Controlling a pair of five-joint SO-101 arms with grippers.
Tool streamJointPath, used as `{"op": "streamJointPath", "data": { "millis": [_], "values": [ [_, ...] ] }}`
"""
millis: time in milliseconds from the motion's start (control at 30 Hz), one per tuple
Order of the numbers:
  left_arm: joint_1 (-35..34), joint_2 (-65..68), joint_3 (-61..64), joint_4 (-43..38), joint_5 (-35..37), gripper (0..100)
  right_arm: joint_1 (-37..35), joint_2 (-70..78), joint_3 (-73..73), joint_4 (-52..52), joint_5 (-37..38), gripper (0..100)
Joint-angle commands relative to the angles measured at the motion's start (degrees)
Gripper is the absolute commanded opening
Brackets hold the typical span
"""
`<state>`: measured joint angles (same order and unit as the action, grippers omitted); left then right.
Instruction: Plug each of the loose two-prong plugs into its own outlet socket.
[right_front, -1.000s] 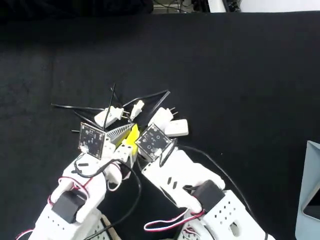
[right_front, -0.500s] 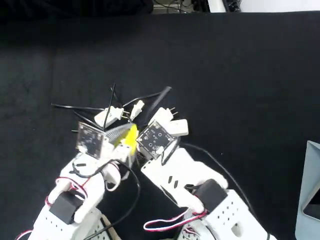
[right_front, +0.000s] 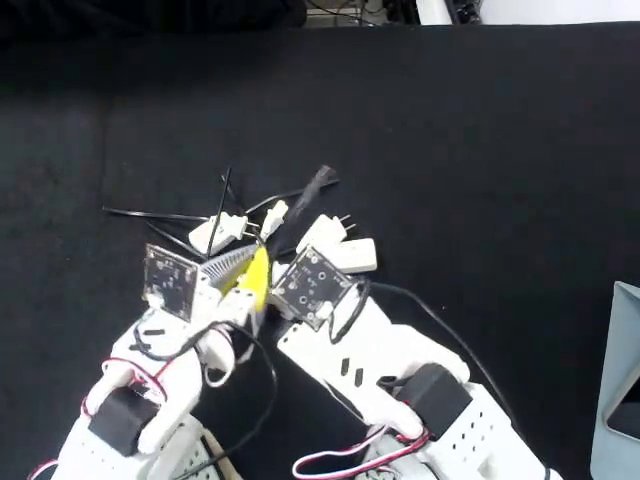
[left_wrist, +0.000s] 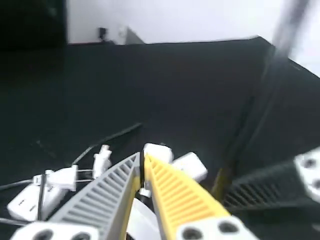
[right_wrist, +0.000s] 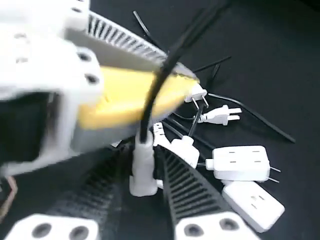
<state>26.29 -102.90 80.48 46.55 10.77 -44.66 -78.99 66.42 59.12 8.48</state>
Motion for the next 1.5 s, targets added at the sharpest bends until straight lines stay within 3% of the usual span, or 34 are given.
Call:
{"op": "streamJointPath", "data": {
  "millis": [0, 133, 233, 533, 700, 800, 867, 1100, 1400, 1467],
  "values": [
    [6.0, -0.2, -7.1, 5.1, -0.8, 3, -0.9, -0.2, -3.5, -0.3, -0.3, 1.1],
    [7.4, -0.2, -9.1, 9.7, -4.0, 3, -0.6, -0.2, -4.1, 1.1, -0.3, 1.1],
    [4.3, -0.2, -11.6, 11.6, -3.9, 3, -0.6, -0.2, -4.1, 1.3, -0.5, 1.1],
    [-23.7, 0.2, -12.2, 13.5, -5.2, 3, 6.8, 0.3, -3.1, -1.2, -3.3, 1.1],
    [-33.7, 0.0, -9.2, 16.5, -19.9, 3, 8.2, 0.3, 3.1, -5.5, -3.8, 1.1],
    [-35.0, 0.1, -7.3, 18.7, -31.0, 3, 8.4, 0.3, 7.2, -9.8, -3.9, 1.1],
    [-35.0, 0.4, -6.4, 19.2, -33.8, 3, 9.5, 0.2, 9.4, -12.7, -4.5, 1.1],
    [-33.5, 5.1, -5.7, 19.2, -33.7, 18, 12.9, 0.2, 12.2, -16.4, -7.6, 1.2],
    [-30.4, 35.8, -15.3, 17.2, -26.5, 19, 14.9, -0.2, 13.1, -16.1, -10.4, 1.2],
    [-29.0, 42.5, -17.5, 17.5, -25.1, 23, 15.1, -0.2, 13.8, -16.4, -10.4, 1.2]
  ]
}}
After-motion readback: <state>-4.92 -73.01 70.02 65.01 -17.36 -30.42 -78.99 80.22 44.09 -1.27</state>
